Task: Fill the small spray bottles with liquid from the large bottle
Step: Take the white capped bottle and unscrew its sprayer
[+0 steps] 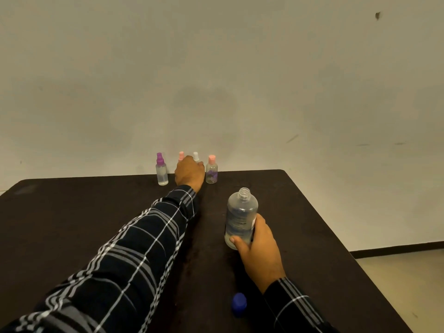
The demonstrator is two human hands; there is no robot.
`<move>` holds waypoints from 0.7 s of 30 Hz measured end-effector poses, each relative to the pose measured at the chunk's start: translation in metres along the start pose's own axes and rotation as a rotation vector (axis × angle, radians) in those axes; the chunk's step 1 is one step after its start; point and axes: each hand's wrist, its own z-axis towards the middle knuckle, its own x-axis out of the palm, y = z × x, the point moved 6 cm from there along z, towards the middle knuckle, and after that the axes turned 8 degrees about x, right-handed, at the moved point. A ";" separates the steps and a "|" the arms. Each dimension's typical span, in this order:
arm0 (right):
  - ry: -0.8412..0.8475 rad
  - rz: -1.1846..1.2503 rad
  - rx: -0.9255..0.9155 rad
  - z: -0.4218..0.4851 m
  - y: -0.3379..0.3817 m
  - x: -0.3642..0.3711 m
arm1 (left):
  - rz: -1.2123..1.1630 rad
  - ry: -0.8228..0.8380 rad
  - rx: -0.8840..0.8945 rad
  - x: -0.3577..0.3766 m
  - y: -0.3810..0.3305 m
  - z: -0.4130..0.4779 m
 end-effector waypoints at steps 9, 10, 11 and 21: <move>-0.014 0.005 -0.010 -0.002 0.002 -0.003 | -0.020 0.007 0.157 -0.033 -0.001 -0.035; -0.009 0.001 -0.007 -0.003 0.004 -0.004 | -0.011 0.017 0.182 -0.042 -0.001 -0.047; 0.001 -0.006 0.002 -0.005 0.006 -0.005 | 0.010 0.028 0.200 -0.051 0.000 -0.060; 0.258 -0.110 0.020 -0.049 0.029 -0.004 | 0.204 0.085 0.316 -0.164 0.031 -0.190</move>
